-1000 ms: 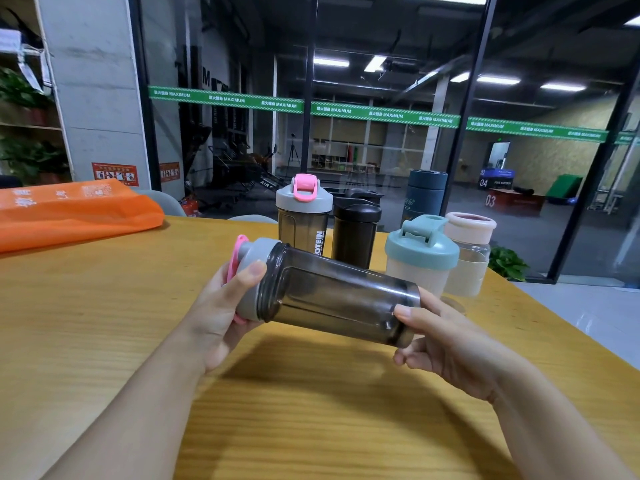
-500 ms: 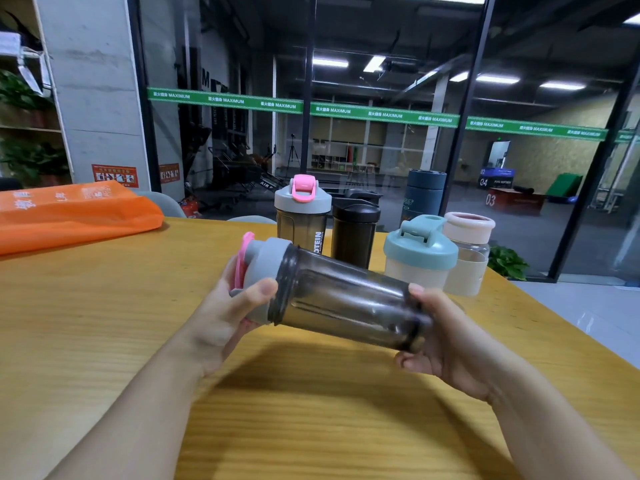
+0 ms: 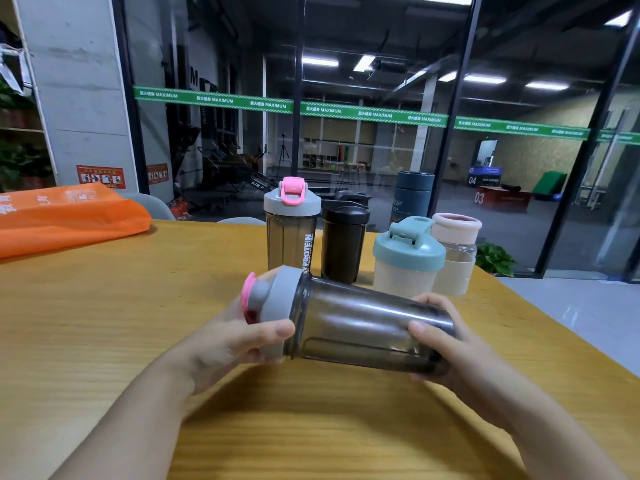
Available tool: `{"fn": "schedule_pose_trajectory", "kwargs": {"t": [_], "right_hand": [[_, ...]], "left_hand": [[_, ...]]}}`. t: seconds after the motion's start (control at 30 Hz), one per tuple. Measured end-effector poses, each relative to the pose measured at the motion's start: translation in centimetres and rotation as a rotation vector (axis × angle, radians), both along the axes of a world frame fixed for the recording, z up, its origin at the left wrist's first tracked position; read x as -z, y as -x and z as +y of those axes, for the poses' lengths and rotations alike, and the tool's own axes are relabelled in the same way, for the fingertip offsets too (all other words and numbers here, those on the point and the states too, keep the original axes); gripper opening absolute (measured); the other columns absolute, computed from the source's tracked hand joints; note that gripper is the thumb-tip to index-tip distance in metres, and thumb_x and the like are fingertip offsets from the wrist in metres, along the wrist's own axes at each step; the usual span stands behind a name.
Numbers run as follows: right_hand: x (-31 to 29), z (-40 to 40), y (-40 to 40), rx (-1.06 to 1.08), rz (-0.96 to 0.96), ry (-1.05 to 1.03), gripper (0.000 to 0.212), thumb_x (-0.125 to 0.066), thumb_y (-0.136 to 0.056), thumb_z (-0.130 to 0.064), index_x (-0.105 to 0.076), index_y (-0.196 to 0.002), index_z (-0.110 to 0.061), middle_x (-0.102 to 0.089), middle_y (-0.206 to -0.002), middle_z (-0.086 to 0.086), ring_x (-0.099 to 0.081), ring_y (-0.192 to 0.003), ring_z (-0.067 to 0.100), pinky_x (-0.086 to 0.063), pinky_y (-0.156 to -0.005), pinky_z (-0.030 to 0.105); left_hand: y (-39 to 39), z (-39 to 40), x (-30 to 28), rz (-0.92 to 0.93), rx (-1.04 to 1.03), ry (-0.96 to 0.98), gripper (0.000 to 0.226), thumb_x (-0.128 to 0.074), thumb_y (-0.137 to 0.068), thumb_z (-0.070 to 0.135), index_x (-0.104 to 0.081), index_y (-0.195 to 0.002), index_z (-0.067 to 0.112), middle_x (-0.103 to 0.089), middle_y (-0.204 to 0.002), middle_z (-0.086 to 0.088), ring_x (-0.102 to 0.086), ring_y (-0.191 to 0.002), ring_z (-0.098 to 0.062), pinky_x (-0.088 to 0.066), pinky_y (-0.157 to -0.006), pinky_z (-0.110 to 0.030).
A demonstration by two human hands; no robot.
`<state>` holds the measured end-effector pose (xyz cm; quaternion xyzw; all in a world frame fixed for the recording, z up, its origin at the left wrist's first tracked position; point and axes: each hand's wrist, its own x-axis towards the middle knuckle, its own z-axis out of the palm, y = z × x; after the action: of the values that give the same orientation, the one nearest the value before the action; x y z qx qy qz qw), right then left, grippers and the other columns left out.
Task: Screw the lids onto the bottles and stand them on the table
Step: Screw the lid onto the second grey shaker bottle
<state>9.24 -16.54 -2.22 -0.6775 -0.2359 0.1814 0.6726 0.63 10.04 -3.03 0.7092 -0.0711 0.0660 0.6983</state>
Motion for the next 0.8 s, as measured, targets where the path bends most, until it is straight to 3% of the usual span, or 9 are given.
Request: {"fn": "schedule_pose_trajectory", "kwargs": {"t": [0.07, 0.17, 0.27, 0.37, 0.47, 0.53, 0.6, 0.67, 0.8], "right_hand": [[0.5, -0.7, -0.1, 0.025, -0.079, 0.006, 0.059, -0.080, -0.048, -0.041, -0.056, -0.102, -0.040, -0.062, -0.104, 0.001, -0.064, -0.080, 0.019, -0.055, -0.076, 0.038], [1.0, -0.9, -0.4, 0.067, -0.154, 0.052, 0.068, -0.081, -0.046, -0.045, -0.053, -0.107, -0.048, -0.057, -0.121, 0.002, -0.064, -0.100, 0.024, -0.051, -0.092, 0.044], [1.2, -0.4, -0.5, 0.029, 0.010, -0.029, 0.087, -0.087, -0.035, -0.054, -0.057, -0.115, -0.036, -0.063, -0.118, 0.012, -0.067, -0.094, 0.023, -0.054, -0.079, 0.035], [0.5, -0.1, 0.0, 0.012, 0.185, -0.108, 0.055, -0.062, -0.062, -0.053, -0.065, -0.104, -0.018, -0.075, -0.094, 0.010, -0.072, -0.078, 0.022, -0.056, -0.066, 0.033], [0.9, 0.0, -0.3, 0.049, 0.147, -0.092, 0.041, -0.061, -0.066, -0.039, -0.062, -0.101, -0.017, -0.076, -0.083, 0.005, -0.073, -0.071, 0.018, -0.056, -0.058, 0.030], [1.1, 0.2, -0.1, 0.057, 0.115, -0.102, 0.045, -0.068, -0.067, -0.037, -0.063, -0.106, -0.015, -0.076, -0.093, 0.007, -0.073, -0.082, 0.021, -0.057, -0.071, 0.035], [1.6, 0.4, -0.4, 0.107, 0.079, -0.069, 0.070, -0.081, -0.060, -0.049, -0.061, -0.117, -0.014, -0.073, -0.105, 0.009, -0.070, -0.097, 0.027, -0.051, -0.091, 0.045], [1.7, 0.5, -0.3, 0.160, 0.015, -0.045, 0.093, -0.083, -0.046, -0.064, -0.058, -0.121, -0.015, -0.071, -0.110, 0.010, -0.068, -0.101, 0.031, -0.046, -0.099, 0.053], [1.8, 0.6, -0.1, 0.224, -0.096, -0.042, 0.071, -0.075, -0.056, -0.053, -0.057, -0.115, -0.019, -0.072, -0.101, 0.010, -0.070, -0.092, 0.028, -0.048, -0.096, 0.052]], "left_hand": [[-0.1, -0.4, 0.0, 0.015, 0.017, 0.033, 0.091, -0.091, -0.029, 0.055, -0.057, -0.113, 0.055, -0.071, -0.102, 0.005, -0.068, -0.085, -0.015, -0.055, -0.070, -0.036], [-0.2, -0.7, 0.1, 0.004, 0.012, 0.088, 0.088, -0.091, -0.036, 0.045, -0.056, -0.117, 0.054, -0.068, -0.112, 0.001, -0.068, -0.094, -0.021, -0.056, -0.073, -0.037], [-0.3, -1.0, 0.0, -0.047, 0.007, 0.092, 0.093, -0.091, -0.040, 0.033, -0.053, -0.124, 0.045, -0.068, -0.113, -0.003, -0.068, -0.097, -0.024, -0.056, -0.074, -0.035], [-0.4, -1.3, 0.2, -0.084, 0.001, 0.098, 0.086, -0.080, -0.050, 0.021, -0.051, -0.128, 0.039, -0.065, -0.117, -0.007, -0.066, -0.098, -0.027, -0.055, -0.077, -0.037], [-0.6, -1.5, 0.4, -0.111, -0.013, 0.111, 0.082, -0.080, -0.051, 0.022, -0.053, -0.127, 0.037, -0.064, -0.119, -0.008, -0.065, -0.101, -0.028, -0.054, -0.078, -0.037], [-0.8, -1.7, 0.5, -0.125, -0.033, 0.118, 0.080, -0.080, -0.052, 0.024, -0.054, -0.126, 0.037, -0.065, -0.118, -0.008, -0.065, -0.103, -0.028, -0.053, -0.077, -0.034], [-0.9, -1.9, 0.6, -0.136, -0.061, 0.122, 0.079, -0.079, -0.052, 0.026, -0.054, -0.127, 0.033, -0.068, -0.113, -0.007, -0.066, -0.099, -0.025, -0.053, -0.073, -0.031], [-1.0, -2.1, 0.6, -0.137, -0.084, 0.140, 0.079, -0.078, -0.051, 0.028, -0.054, -0.126, 0.027, -0.070, -0.104, -0.005, -0.067, -0.092, -0.022, -0.053, -0.067, -0.028], [-1.0, -2.6, 0.3, -0.083, -0.132, 0.172, 0.073, -0.078, -0.046, 0.034, -0.059, -0.116, 0.031, -0.073, -0.094, -0.002, -0.069, -0.082, -0.017, -0.055, -0.065, -0.032]]}}
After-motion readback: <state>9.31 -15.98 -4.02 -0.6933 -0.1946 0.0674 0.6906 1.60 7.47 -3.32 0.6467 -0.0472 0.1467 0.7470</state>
